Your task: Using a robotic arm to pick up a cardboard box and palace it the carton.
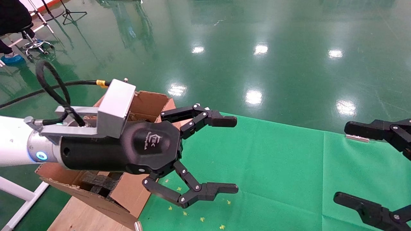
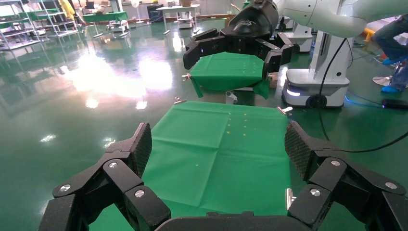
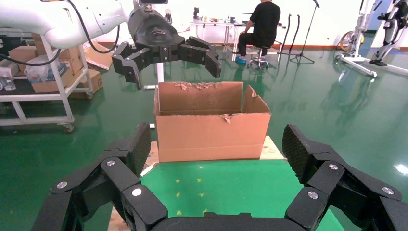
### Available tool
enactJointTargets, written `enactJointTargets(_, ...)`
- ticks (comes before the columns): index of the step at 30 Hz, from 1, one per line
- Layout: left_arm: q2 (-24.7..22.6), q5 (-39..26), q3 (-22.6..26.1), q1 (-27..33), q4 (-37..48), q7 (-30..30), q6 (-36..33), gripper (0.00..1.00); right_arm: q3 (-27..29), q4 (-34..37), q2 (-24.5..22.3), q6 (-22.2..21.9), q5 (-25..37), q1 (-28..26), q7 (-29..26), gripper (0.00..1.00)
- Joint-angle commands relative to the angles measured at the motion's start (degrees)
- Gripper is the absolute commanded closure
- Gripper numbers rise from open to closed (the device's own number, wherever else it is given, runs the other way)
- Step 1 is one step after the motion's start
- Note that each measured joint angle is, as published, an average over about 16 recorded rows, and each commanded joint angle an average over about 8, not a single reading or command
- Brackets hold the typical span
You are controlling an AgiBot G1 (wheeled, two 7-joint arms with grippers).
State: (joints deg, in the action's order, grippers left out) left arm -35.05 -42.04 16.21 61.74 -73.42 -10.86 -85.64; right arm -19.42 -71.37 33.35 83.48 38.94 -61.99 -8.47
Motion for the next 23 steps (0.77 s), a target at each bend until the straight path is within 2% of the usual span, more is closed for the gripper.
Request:
enactJointTargets(1, 0.0, 0.0, 0.0, 0.0, 0.0, 0.0, 0.0, 0.00, 0.0, 0.0, 0.0, 0.0, 0.0, 0.0, 0.0, 0.00)
enactJointTargets(23, 0.0, 0.0, 0.0, 0.0, 0.0, 0.0, 0.0, 0.00, 0.0, 0.0, 0.0, 0.0, 0.0, 0.0, 0.0, 0.00)
